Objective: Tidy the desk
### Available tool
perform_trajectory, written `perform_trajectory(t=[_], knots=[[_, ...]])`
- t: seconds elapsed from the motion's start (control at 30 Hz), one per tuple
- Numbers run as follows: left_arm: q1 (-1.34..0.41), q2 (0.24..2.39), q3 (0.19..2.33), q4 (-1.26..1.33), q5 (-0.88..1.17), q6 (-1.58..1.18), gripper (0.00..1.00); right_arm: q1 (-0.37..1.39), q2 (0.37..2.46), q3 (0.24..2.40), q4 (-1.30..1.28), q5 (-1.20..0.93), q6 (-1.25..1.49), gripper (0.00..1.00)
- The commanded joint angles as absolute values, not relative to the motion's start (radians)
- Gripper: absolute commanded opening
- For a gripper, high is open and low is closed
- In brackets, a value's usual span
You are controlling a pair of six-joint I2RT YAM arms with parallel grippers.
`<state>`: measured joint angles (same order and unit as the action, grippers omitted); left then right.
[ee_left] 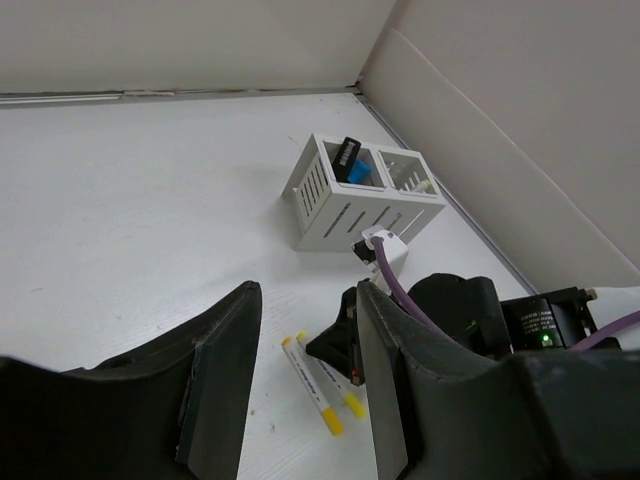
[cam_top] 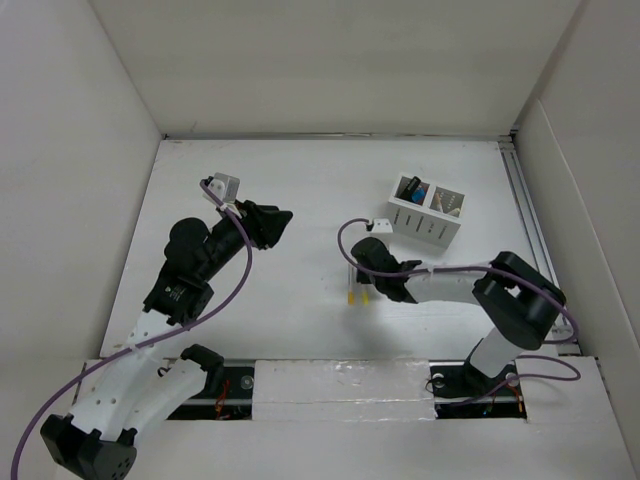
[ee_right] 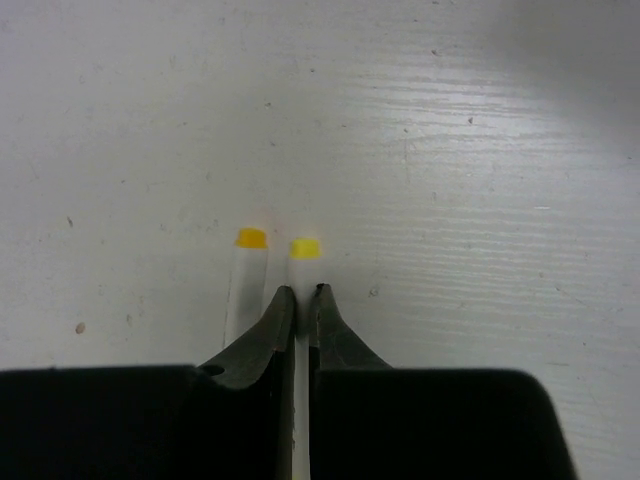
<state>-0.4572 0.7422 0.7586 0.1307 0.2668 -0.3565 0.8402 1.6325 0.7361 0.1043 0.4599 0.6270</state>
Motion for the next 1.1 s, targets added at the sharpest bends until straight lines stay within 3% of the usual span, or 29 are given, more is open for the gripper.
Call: perform_trajectory(t=[0.0,0.17,0.33,0.5,0.83,1.07], knots=[[-0.46,0.729,0.769,0.178,0.281,-0.353,0.39,0.851,1.591,0.721,0.008,0.505,0.634,0.0],[-0.46,0.723,0.767,0.184,0.288,-0.356,0.39,0.801,1.411,0.715,0.02,0.545,0.624,0.0],[-0.46,0.726,0.769,0.179,0.298,-0.356,0.39,0.645,1.205,0.678,0.122,0.488,0.597,0.0],[-0.46,0.729,0.77,0.184,0.299,-0.359,0.39,0.483,1.08,0.701,0.211,0.572,0.572,0.0],[-0.46,0.704,0.764,0.186,0.296,-0.357,0.39,0.207,1.256,0.865,0.321,0.69,0.43,0.0],[-0.46,0.71,0.764,0.184,0.287,-0.356,0.39,0.146,1.31,0.899,0.331,0.551,0.426,0.0]])
